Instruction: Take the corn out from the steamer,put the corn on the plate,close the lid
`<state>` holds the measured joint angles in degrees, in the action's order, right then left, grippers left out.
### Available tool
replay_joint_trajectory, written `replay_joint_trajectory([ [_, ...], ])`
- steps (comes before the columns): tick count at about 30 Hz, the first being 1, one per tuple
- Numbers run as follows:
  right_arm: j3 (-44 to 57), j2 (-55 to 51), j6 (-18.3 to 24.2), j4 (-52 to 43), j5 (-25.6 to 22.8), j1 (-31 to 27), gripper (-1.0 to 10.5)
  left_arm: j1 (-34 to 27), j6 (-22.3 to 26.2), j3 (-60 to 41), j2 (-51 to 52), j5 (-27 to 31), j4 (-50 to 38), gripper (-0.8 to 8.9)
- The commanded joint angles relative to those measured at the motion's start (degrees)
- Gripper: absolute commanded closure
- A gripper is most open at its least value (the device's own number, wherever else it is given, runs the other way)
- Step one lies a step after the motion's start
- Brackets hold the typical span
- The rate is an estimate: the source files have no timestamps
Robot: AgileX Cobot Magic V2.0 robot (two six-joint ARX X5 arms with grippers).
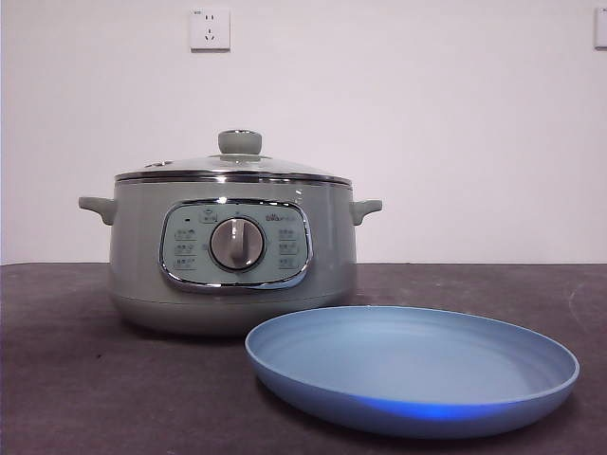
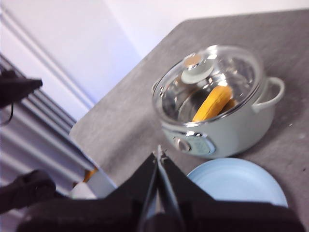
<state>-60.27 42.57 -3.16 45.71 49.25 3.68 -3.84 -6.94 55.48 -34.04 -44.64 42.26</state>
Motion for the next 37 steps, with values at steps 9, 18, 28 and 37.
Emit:
replay_joint_trajectory([
  [9, -0.09, 1.42, 1.55, -0.44, -0.09, 1.42, 5.5, 0.48, 2.45, 0.83, -0.55, -0.48, -0.22, 6.45],
  [18, -0.09, 1.42, 1.57, -0.39, -0.09, 1.42, 3.8, 0.52, 2.08, 0.83, -1.09, -5.31, -0.24, 2.38],
  [28, -0.09, 1.42, 1.57, -0.39, -0.09, 1.42, 3.8, 1.73, 2.08, 0.83, -6.47, -5.03, -4.35, 2.37],
  [37, -0.09, 1.42, 1.55, -0.39, -0.15, 1.42, 3.8, 6.49, -1.05, 0.87, -16.74, -3.15, -20.63, 2.38],
])
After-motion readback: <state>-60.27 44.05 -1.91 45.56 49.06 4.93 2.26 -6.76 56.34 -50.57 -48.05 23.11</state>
